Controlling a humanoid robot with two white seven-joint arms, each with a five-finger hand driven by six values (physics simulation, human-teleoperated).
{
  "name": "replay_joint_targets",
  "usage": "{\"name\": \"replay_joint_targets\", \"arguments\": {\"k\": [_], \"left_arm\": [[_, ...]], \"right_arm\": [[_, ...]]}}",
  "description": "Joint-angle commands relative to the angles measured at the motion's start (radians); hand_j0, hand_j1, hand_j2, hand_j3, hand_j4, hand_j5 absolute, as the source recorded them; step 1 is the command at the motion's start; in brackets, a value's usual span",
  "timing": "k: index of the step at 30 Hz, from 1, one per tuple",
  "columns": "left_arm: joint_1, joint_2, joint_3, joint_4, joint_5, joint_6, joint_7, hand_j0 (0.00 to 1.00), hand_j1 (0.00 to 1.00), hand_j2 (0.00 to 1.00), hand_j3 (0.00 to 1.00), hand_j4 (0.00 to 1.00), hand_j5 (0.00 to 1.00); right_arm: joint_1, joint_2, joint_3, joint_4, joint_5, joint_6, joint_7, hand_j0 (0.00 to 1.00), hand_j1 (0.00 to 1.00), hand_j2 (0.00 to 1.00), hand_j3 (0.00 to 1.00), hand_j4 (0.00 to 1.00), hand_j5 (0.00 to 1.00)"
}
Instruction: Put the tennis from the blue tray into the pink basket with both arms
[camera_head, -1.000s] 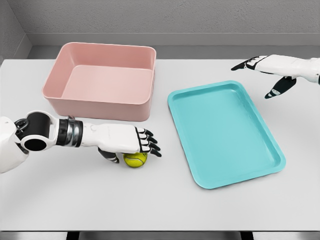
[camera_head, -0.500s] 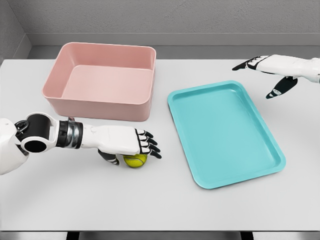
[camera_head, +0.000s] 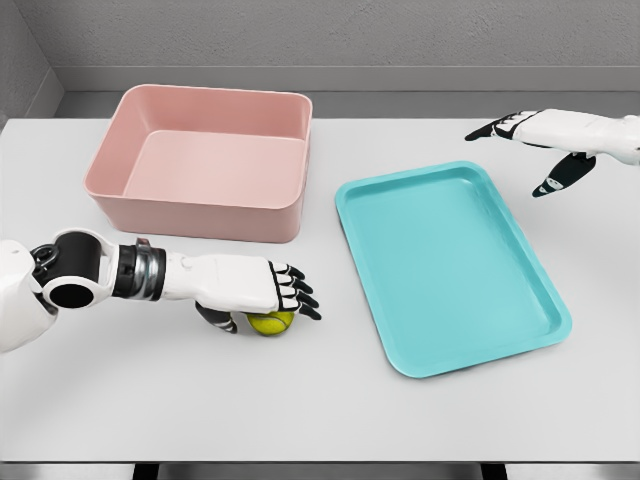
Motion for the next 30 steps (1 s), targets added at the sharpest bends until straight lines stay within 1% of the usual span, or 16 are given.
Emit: {"name": "replay_joint_targets", "arguments": {"k": [1, 4, 9, 11, 13, 16, 21, 22, 23, 26, 30], "left_arm": [[0.0, 0.0, 0.001, 0.0, 0.006, 0.002, 0.001, 1.0, 1.0, 1.0, 1.0, 1.0, 1.0], [0.0, 0.0, 0.001, 0.001, 0.008, 0.002, -0.001, 0.99, 0.99, 0.99, 0.99, 0.99, 0.99], [0.0, 0.0, 0.001, 0.001, 0.015, 0.002, -0.001, 0.73, 0.73, 0.73, 0.73, 0.73, 0.73], [0.002, 0.0, 0.001, 0.001, 0.015, 0.002, -0.001, 0.73, 0.73, 0.73, 0.73, 0.73, 0.73], [0.002, 0.002, 0.001, 0.001, 0.015, 0.002, -0.001, 0.69, 0.69, 0.69, 0.69, 0.69, 0.69], [0.002, 0.0, 0.001, 0.001, 0.017, 0.002, -0.001, 0.69, 0.69, 0.69, 0.69, 0.69, 0.69], [0.002, 0.002, 0.001, 0.001, 0.017, 0.002, -0.001, 0.65, 0.65, 0.65, 0.65, 0.65, 0.65], [0.003, 0.002, 0.001, 0.001, 0.017, 0.002, -0.001, 0.64, 0.64, 0.64, 0.64, 0.64, 0.64], [0.003, 0.003, 0.001, 0.001, 0.018, 0.002, -0.001, 0.63, 0.63, 0.63, 0.63, 0.63, 0.63], [0.003, 0.006, 0.001, 0.001, 0.018, 0.002, -0.001, 0.6, 0.6, 0.6, 0.6, 0.6, 0.6], [0.008, 0.011, 0.011, -0.002, 0.021, 0.002, -0.001, 0.6, 0.6, 0.6, 0.6, 0.6, 0.6]], "right_arm": [[0.0, -0.001, -0.001, 0.0, -0.006, 0.003, 0.0, 1.0, 1.0, 1.0, 1.0, 1.0, 1.0], [0.0, -0.001, -0.002, 0.0, -0.006, 0.003, 0.0, 1.0, 1.0, 1.0, 1.0, 1.0, 1.0], [0.0, -0.001, -0.002, 0.0, -0.003, 0.003, 0.0, 1.0, 1.0, 1.0, 1.0, 1.0, 1.0], [0.0, -0.001, -0.002, 0.0, -0.003, 0.003, 0.0, 1.0, 1.0, 1.0, 1.0, 1.0, 1.0], [-0.002, -0.001, -0.002, 0.0, -0.003, 0.003, 0.0, 1.0, 1.0, 1.0, 1.0, 1.0, 1.0], [-0.002, -0.001, -0.002, 0.0, -0.003, 0.003, 0.0, 1.0, 1.0, 1.0, 1.0, 1.0, 1.0], [-0.002, -0.002, -0.004, 0.0, -0.003, 0.003, 0.0, 1.0, 1.0, 1.0, 1.0, 1.0, 1.0], [-0.002, -0.002, -0.004, 0.001, -0.003, 0.003, 0.001, 1.0, 1.0, 1.0, 1.0, 1.0, 1.0], [-0.002, -0.002, -0.004, 0.018, -0.002, 0.003, 0.001, 1.0, 1.0, 1.0, 1.0, 1.0, 1.0], [-0.003, -0.002, -0.004, 0.021, -0.002, 0.003, 0.001, 1.0, 1.0, 1.0, 1.0, 1.0, 1.0], [-0.005, -0.002, -0.004, 0.021, -0.002, 0.003, 0.001, 1.0, 1.0, 1.0, 1.0, 1.0, 1.0]]}}
